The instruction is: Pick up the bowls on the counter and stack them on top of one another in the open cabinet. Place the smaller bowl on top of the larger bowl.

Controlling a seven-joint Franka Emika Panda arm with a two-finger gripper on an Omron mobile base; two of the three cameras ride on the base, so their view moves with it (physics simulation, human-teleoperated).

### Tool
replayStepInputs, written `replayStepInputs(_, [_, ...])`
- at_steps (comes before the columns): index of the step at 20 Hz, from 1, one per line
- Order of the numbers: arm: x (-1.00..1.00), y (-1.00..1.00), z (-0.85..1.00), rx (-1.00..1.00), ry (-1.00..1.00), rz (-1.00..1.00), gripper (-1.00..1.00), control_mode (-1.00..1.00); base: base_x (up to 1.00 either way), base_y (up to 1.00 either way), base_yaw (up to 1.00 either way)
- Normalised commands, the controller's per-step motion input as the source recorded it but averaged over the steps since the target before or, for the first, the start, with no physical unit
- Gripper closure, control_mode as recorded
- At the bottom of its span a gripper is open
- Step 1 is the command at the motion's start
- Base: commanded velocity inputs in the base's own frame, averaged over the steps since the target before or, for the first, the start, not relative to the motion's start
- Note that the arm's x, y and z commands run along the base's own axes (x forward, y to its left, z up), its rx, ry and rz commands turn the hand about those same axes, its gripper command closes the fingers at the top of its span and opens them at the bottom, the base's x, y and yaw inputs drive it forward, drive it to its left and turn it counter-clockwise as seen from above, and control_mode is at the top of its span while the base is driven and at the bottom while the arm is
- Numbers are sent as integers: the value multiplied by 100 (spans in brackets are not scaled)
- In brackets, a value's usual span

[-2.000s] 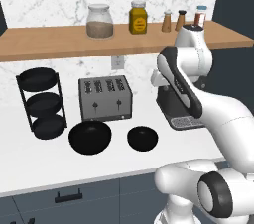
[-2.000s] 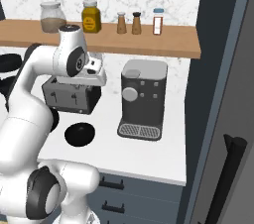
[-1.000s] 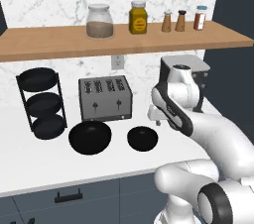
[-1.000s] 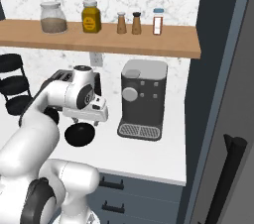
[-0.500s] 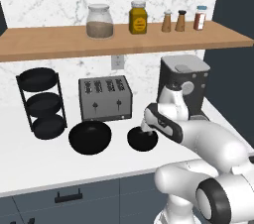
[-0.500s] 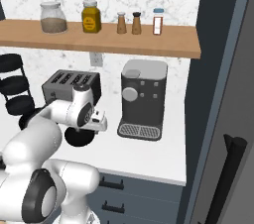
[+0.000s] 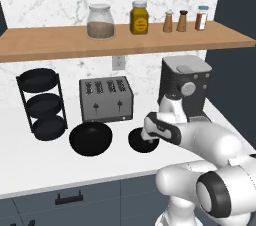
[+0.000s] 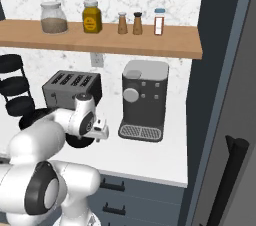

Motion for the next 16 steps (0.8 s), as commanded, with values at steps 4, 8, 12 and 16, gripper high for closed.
replayStepInputs(4, [26,1,-21,0,5,0,-100,-100,0,0,0])
replayStepInputs(8, [16,0,-21,0,1,0,-100,-100,0,0,0])
replayStepInputs(12, [0,0,-1,0,0,0,100,-100,0,0,0])
replayStepInputs(16, [0,0,0,0,0,0,100,-100,0,0,0])
